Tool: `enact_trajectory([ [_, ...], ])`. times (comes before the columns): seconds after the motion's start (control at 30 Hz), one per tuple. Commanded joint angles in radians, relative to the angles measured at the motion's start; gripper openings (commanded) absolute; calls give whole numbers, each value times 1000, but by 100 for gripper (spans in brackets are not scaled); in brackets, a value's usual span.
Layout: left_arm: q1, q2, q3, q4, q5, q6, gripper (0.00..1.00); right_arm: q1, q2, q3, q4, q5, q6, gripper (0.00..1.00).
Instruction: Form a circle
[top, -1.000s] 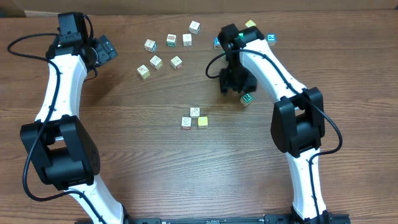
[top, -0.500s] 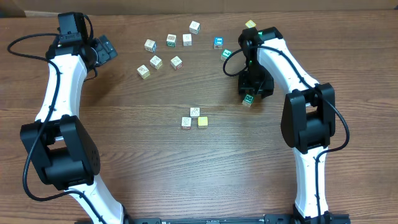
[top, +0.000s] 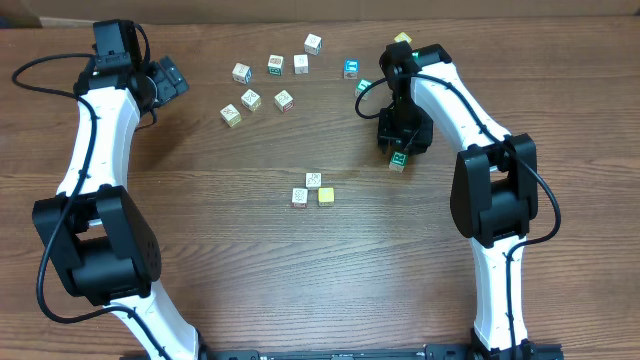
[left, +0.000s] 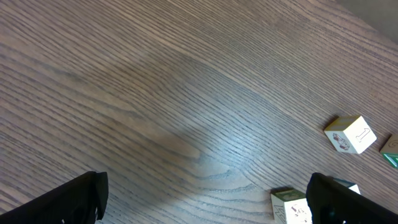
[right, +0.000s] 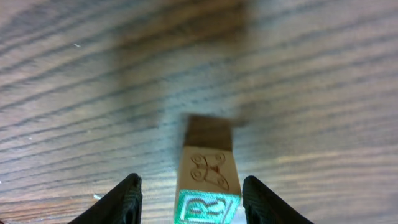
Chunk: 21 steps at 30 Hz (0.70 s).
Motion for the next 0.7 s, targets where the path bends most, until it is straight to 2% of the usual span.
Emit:
enact_trajectory([
  [0.0,-7,-11,11,2,1,-3,100,3,2,-4,-19,1,103,50],
  [0.5,-7,-11,11,2,1,-3,100,22,2,-5,-48,14,195,49],
  [0.67,-7,-11,11,2,1,-3,100,23,2,-5,-48,42,235,41],
])
